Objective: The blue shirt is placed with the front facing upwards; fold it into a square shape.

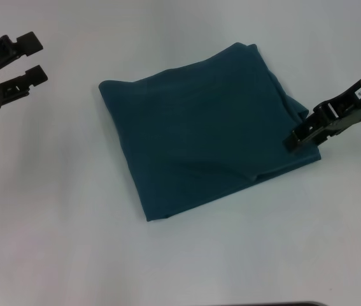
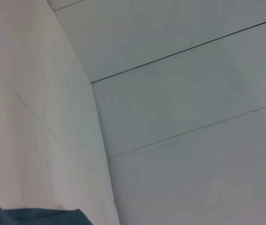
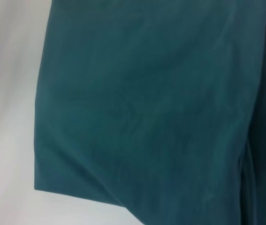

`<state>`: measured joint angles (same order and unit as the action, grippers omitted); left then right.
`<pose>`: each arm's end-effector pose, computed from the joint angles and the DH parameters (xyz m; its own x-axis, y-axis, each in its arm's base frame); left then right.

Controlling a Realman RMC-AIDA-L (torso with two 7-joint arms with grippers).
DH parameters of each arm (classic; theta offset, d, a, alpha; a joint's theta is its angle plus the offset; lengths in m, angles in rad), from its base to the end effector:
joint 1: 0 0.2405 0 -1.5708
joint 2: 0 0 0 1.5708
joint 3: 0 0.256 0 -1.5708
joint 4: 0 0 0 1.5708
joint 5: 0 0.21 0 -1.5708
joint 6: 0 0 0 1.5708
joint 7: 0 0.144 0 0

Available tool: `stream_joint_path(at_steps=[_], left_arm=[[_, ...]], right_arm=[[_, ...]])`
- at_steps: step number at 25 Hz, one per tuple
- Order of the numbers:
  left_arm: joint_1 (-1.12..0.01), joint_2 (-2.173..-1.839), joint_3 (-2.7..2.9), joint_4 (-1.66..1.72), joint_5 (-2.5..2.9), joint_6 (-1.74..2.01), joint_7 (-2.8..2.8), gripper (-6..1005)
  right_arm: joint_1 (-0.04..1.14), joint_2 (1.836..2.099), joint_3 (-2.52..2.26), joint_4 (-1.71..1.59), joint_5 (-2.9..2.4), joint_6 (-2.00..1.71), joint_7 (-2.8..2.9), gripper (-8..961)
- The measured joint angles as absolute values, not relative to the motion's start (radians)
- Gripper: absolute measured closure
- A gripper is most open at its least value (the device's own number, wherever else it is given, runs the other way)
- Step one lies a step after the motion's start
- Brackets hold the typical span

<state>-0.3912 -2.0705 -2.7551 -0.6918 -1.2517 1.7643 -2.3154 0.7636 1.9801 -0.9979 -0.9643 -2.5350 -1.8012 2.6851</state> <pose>-0.2967 0.2903 0.0594 -0.1390 0.7918 0.5947 0.8292 -0.2353 0.5070 0.2160 0.3597 0.0389 0.3358 -0.9283 0.1599 -0.8991 -0.3664 -0.2394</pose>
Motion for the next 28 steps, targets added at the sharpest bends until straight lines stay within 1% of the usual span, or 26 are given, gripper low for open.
stream_joint_path(at_steps=[5,14,19,24,28], left_arm=[[-0.391,-2.072,-2.755,-0.692,-1.252,1.767,-2.314,124],[-0.388,-2.072,-2.755,-0.692,-1.252,1.765,-2.310,125],[-0.390,-2.072,-2.749,-0.692,-1.252,1.762,-2.309,125],[-0.391,-2.072,-2.748,-0.692,-1.252,1.762,-2.309,126],[-0.390,-2.072,-2.752,-0.692,-1.252,1.762,-2.310,126]], right_arm=[[0.768,1.995,-1.009,-0.916,-2.537,-1.775,2.670,238],[0.767,2.000,-1.004,-0.859,-2.577,-1.727,2.670,245],[0.763,1.998,-0.998,-0.864,-2.577,-1.733,2.672,434],[0.766,1.994,-1.006,-0.860,-2.607,-1.734,2.673,677],[0.773,2.006,-1.001,-0.858,-2.686,-1.710,2.680,781]])
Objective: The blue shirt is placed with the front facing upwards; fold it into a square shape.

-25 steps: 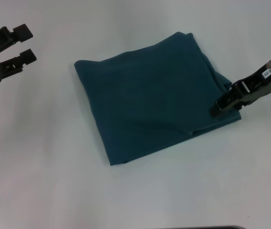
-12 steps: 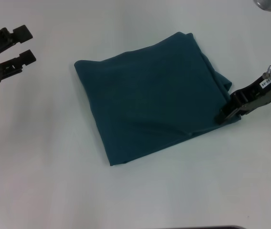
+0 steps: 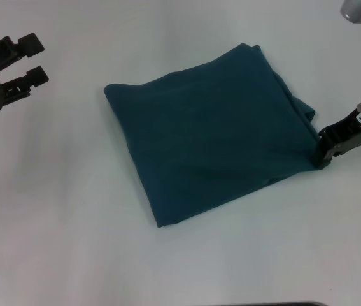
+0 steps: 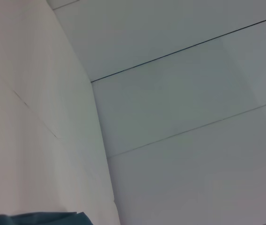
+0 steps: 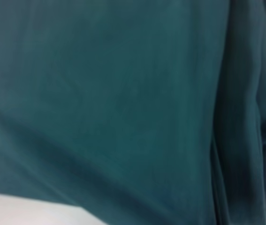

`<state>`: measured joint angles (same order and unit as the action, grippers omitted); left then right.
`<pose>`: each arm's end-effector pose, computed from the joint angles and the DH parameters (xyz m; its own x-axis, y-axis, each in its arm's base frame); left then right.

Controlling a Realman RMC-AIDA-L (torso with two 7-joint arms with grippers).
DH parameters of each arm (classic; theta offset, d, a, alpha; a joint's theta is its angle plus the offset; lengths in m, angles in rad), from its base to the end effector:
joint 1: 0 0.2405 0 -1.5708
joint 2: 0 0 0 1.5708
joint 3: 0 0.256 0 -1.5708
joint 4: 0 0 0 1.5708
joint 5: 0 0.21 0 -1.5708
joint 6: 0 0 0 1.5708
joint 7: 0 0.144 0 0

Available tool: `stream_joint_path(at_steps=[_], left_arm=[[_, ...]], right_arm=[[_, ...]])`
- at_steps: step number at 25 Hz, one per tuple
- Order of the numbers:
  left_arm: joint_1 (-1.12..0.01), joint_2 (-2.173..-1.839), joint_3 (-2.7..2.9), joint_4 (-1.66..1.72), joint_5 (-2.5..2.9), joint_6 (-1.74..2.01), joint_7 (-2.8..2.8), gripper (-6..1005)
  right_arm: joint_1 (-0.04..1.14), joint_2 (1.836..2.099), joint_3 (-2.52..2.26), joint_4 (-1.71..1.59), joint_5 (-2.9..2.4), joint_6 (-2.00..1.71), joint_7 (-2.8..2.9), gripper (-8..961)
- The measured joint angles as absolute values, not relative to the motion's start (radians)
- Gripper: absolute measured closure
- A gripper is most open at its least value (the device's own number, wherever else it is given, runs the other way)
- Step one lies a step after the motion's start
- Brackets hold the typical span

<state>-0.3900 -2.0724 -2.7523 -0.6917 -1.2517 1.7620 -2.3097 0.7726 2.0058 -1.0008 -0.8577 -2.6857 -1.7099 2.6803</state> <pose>-0.2967 0.2900 0.0583 -0.1355 0.7914 0.5960 0.8304 -0.2374 0.5040 0.2448 0.3564 0.0208 0.2597 -0.9428 0.2091 -0.8814 -0.3199 -0.3475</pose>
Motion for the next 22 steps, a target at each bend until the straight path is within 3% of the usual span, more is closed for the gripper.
stream_joint_path(at_steps=[5,22], left_arm=[[-0.391,-2.072,-2.748,-0.692,-1.252,1.761,-2.310,126],[-0.386,-2.072,-2.754,-0.692,-1.252,1.762,-2.308,127]], right_arm=[[0.785,2.016,-1.002,-0.856,-2.705,-1.690,2.689,911],[0.810,2.021,-1.007,-0.844,-2.753,-1.681,2.714,914]])
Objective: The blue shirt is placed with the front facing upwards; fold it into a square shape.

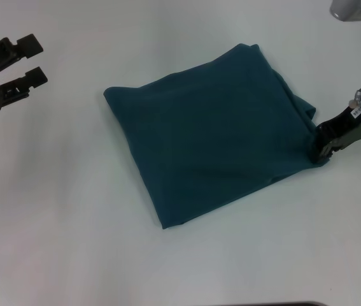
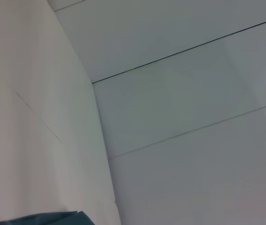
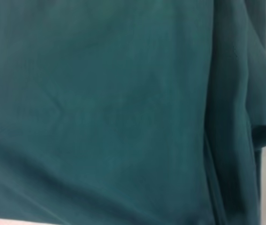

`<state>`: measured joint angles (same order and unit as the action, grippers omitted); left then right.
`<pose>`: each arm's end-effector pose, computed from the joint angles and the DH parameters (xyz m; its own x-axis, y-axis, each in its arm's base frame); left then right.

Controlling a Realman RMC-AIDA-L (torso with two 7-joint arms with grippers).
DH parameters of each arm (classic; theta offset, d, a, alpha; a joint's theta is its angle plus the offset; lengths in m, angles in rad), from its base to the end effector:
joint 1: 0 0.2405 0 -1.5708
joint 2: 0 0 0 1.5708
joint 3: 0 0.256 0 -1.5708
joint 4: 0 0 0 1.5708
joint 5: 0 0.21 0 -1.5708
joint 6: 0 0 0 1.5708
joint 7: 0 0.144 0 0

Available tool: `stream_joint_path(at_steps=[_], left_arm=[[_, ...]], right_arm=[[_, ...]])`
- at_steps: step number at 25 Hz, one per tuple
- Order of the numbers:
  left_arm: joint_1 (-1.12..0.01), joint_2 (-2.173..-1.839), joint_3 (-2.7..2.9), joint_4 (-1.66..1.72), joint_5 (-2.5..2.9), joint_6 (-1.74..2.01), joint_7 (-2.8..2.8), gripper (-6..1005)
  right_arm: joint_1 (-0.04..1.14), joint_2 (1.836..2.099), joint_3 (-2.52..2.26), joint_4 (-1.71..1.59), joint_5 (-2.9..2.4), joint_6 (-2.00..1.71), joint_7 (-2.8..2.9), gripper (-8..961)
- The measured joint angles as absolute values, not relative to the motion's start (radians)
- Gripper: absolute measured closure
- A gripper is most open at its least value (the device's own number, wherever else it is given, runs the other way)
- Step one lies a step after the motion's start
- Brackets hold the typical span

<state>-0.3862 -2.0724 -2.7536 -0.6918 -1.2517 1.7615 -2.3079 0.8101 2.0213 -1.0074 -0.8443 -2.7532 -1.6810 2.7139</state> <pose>-0.2980 0.2890 0.0585 -0.1379 0.7896 0.5980 0.8317 -0.2355 0.5027 0.2398 0.3640 0.0160 0.2522 -0.9432 0.2160 -0.8547 -0.3218 -0.4073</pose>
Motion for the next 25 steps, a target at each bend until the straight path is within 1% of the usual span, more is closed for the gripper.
stream_joint_path(at_steps=[4,9,12,18,25], left_arm=[[-0.385,-2.072,-2.758,-0.692,-1.252,1.765,-2.308,128],[-0.386,-2.072,-2.764,-0.692,-1.252,1.767,-2.306,128],[-0.387,-2.072,-2.764,-0.692,-1.252,1.768,-2.306,128],[-0.384,-2.072,-2.766,-0.692,-1.252,1.768,-2.305,128],[-0.390,-2.072,-2.766,-0.692,-1.252,1.773,-2.305,129]], right_arm=[[0.808,2.014,-1.007,-0.871,-2.823,-1.679,2.742,836],[0.769,2.027,-0.988,-1.056,-2.869,-1.706,2.760,727],[0.754,2.034,-0.958,-1.132,-2.780,-1.761,2.736,662],[0.752,2.034,-0.923,-1.134,-2.563,-1.800,2.698,534],[0.759,2.031,-0.897,-1.081,-2.358,-1.717,2.611,536]])
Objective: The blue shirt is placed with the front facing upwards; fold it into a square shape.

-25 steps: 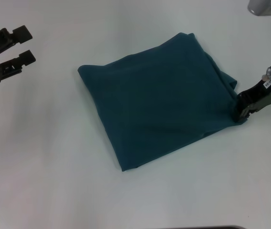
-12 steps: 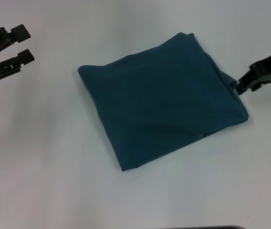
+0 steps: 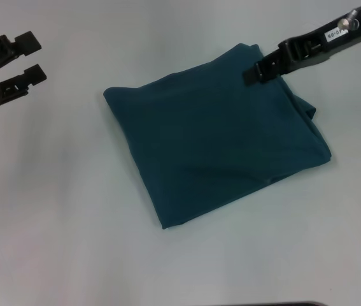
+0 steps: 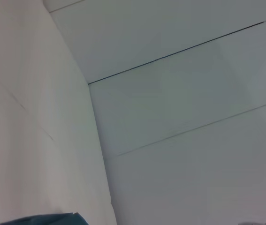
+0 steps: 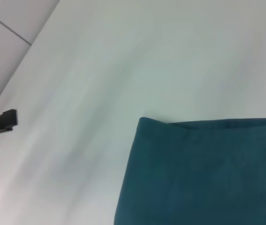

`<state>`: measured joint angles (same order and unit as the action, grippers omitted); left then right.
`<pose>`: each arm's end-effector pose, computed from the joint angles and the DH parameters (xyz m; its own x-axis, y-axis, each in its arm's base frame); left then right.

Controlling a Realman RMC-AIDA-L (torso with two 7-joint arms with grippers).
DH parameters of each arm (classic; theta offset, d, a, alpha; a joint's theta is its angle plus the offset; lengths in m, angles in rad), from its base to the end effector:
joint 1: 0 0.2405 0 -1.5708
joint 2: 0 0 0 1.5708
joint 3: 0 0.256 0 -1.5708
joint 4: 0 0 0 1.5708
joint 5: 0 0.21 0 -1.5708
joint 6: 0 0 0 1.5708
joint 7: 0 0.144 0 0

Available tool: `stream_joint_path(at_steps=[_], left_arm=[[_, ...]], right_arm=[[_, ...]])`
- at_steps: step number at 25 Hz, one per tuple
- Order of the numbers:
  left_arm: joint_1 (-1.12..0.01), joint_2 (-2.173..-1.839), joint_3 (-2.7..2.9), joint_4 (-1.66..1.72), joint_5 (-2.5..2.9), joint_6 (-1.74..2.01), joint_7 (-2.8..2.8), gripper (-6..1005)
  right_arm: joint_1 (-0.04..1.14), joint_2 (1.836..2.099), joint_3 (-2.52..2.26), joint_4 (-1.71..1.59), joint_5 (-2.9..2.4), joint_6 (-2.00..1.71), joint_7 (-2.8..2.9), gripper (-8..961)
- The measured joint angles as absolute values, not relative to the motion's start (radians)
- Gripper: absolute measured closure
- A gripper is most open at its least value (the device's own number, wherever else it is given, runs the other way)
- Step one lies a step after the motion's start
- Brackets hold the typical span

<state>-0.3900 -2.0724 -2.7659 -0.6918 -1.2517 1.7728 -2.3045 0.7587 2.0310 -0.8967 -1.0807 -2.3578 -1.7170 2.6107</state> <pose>-0.2967 0.2890 0.0601 -0.1351 0.7868 0.6023 0.8261 -0.2462 0.5069 0.1736 0.3794 0.0441 0.4932 -0.8635 -0.1054 -0.8692 -0.4842 -0.1005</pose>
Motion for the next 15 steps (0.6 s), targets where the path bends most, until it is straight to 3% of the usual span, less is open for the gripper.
stream_joint_path(at_steps=[5,15], left_arm=[[-0.391,-2.072,-2.766,-0.692,-1.252,1.773,-2.306,129],[-0.394,-2.072,-2.766,-0.692,-1.252,1.766,-2.309,130]], right_arm=[[0.782,2.026,-0.909,-0.970,-2.373,-1.652,2.601,533],[0.840,2.045,-0.935,-0.835,-2.559,-1.515,2.624,538]])
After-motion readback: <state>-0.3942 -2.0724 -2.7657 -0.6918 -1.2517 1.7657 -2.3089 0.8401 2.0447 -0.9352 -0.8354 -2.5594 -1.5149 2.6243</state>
